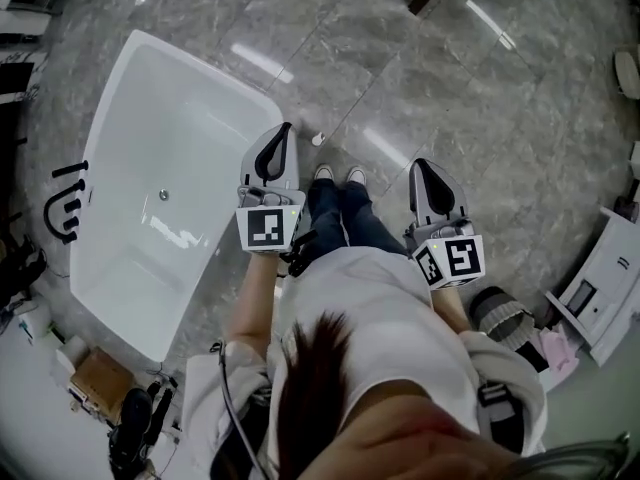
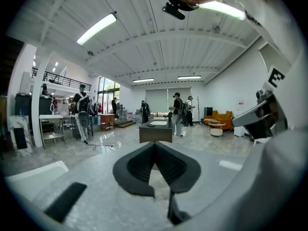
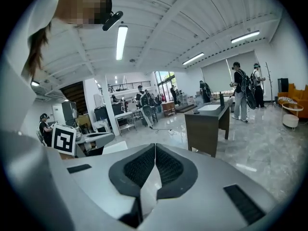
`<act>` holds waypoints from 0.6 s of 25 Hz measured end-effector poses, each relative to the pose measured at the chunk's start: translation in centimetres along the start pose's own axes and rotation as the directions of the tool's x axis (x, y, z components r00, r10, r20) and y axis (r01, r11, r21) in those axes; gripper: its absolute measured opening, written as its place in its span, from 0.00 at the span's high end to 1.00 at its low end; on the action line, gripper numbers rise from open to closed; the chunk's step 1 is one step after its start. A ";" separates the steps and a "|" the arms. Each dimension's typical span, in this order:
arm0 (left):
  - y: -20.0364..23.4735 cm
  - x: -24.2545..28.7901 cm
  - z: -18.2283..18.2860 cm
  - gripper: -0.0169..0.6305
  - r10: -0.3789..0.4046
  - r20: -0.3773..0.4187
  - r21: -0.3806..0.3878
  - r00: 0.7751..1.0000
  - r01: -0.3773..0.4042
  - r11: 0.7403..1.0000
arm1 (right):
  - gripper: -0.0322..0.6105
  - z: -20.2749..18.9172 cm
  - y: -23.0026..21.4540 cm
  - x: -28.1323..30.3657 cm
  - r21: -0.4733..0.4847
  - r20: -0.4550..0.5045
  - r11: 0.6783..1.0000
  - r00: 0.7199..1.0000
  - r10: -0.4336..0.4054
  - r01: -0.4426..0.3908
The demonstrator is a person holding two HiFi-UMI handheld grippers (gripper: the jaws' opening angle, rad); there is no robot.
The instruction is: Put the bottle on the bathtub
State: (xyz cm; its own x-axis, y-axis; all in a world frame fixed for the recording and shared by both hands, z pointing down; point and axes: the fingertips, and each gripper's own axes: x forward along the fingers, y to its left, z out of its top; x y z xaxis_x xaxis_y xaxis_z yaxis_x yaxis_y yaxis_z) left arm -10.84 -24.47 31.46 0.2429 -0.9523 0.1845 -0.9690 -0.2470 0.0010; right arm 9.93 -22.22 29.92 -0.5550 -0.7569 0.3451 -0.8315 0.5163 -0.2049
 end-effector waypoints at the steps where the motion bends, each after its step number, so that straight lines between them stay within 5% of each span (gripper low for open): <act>1: -0.2 -0.3 1.1 0.95 0.007 0.014 0.003 1.000 -0.007 1.000 | 0.93 0.9 -0.1 -0.1 -0.007 0.019 1.000 1.000 0.005 -0.005; 15: -3.1 -7.1 11.7 0.95 0.011 0.153 0.048 0.988 -0.018 0.999 | 0.93 7.9 1.5 -4.3 -0.030 0.169 0.999 0.985 0.030 -0.025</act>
State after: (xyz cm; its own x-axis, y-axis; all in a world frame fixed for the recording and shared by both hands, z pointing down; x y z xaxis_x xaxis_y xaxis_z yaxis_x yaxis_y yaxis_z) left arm -8.98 -19.06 18.68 0.2364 -0.9711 0.0324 -0.9701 -0.2378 -0.0495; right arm 10.84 -21.36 20.92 -0.5756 -0.7979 0.1792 -0.8162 0.5471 -0.1856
